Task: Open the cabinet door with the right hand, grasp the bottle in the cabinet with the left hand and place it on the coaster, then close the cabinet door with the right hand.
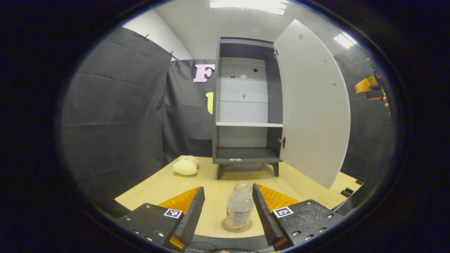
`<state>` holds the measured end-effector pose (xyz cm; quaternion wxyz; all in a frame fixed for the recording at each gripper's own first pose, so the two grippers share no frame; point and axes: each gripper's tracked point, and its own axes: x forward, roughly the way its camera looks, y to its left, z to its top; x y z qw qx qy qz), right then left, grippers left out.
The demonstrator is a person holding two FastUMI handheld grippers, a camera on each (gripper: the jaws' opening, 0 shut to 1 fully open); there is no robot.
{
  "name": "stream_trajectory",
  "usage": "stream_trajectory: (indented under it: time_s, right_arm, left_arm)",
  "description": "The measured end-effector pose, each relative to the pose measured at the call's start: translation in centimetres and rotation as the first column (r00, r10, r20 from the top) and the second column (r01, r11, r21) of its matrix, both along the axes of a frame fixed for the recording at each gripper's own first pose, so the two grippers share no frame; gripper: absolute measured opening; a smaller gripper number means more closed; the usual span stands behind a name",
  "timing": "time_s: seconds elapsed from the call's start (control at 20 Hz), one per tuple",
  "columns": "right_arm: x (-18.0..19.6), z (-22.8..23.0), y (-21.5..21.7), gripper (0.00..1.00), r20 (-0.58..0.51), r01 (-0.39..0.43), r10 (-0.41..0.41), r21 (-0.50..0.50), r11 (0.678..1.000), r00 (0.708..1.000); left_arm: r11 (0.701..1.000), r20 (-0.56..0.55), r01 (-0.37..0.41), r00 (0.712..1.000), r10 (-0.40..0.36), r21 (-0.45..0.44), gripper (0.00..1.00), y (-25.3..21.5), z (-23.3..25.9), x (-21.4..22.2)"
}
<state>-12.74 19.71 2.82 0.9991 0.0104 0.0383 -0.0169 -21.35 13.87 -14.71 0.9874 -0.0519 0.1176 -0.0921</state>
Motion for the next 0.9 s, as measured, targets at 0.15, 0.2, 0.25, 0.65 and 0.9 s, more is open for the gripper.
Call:
stream_trajectory:
  time_s: [0.15, 0.2, 0.25, 0.65, 0.9]
  right_arm:
    - [1.4, 1.6, 0.4, 0.95, 0.033, 0.039, -0.037, -0.050, 0.998, 0.999]
    - [1.9, 2.1, 0.3, 0.95, 0.046, 0.067, -0.064, -0.062, 0.996, 0.997]
    - [2.3, 2.2, 0.0, 0.95, 0.055, 0.099, -0.096, -0.070, 0.993, 0.994]
    - [4.4, 2.4, 1.1, 0.93, 0.039, 0.139, -0.137, -0.043, 0.989, 0.990]
    - [3.8, 2.6, 4.3, 0.93, 0.041, 0.077, -0.076, -0.032, 0.997, 0.996]
  left_arm:
    - [0.998, 0.038, -0.070, 0.997, 0.070, -0.002, 0.82, 4.7, 3.7, -0.4]
    - [0.995, 0.055, -0.097, 0.994, 0.097, 0.006, 0.77, 6.3, 4.9, -0.5]
    - [0.992, 0.072, -0.126, 0.990, 0.124, 0.016, 0.77, 8.1, 5.9, -0.6]
    - [0.961, 0.107, -0.273, 0.957, 0.269, 0.032, 0.77, 15.6, 8.0, -1.0]
    - [0.964, 0.127, -0.267, 0.956, 0.264, 0.006, 0.78, 15.0, 9.3, -0.8]
